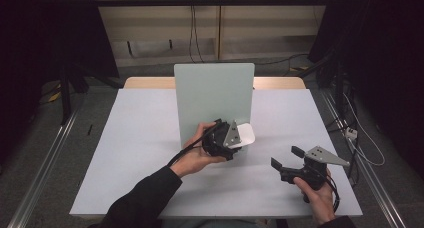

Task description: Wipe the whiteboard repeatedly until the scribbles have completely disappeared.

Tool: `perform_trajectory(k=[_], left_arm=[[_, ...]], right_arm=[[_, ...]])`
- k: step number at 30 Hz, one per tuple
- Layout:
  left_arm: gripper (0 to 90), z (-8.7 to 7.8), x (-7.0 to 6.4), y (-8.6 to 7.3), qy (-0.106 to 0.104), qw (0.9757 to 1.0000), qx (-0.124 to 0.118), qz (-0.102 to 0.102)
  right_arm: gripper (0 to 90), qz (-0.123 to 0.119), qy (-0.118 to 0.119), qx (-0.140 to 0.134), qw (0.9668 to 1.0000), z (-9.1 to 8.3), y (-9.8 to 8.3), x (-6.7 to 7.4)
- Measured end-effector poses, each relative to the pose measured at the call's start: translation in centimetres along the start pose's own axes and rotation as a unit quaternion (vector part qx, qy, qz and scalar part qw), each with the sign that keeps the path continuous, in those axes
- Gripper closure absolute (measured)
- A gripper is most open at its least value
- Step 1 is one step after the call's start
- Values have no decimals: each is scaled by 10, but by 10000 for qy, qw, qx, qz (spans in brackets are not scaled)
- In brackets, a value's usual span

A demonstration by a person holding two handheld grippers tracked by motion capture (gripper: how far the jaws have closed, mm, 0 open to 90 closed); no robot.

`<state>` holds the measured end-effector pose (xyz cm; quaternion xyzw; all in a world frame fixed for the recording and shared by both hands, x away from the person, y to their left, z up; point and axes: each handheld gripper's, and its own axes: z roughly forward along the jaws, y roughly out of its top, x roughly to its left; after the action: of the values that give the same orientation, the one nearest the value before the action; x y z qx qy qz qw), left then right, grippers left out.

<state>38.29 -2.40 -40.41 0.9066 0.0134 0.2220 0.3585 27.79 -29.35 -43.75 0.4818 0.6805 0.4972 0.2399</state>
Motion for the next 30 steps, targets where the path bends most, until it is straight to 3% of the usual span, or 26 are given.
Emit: perform_trajectory(k=[5, 9, 12, 14, 17, 23, 27, 29, 30], left_arm=[[310, 6, -6, -2, -93, 9999, 92, -9], [311, 11, -15, -2, -68, 9993, 289, 213], [311, 14, -15, -2, -191, 9989, 358, 233], [311, 15, -16, -2, -194, 9990, 347, 218], [311, 14, -14, -2, -210, 9995, 218, 22], [311, -5, 11, 11, 39, 9997, -83, -210], [311, -19, 27, 18, 292, 9980, -370, -422], [311, -19, 28, 18, 285, 9981, -366, -398], [311, -18, 25, 18, 313, 9987, -290, -294]], right_arm=[[97, -5, 1, 3, 10000, 0, 0, 0], [97, -6, 5, 0, 10000, 0, 0, 0], [97, 2, 14, 7, 10000, 0, 0, 1], [96, -3, 13, 8, 10000, 0, 0, 1], [97, -5, 10, 1, 10000, 0, 0, 0], [97, -3, 23, -3, 10000, 0, 0, 0], [97, -6, 13, -2, 10000, 0, 0, 0], [96, -5, 13, -1, 10000, 0, 0, 0], [97, -4, 15, -3, 10000, 0, 0, 0]])
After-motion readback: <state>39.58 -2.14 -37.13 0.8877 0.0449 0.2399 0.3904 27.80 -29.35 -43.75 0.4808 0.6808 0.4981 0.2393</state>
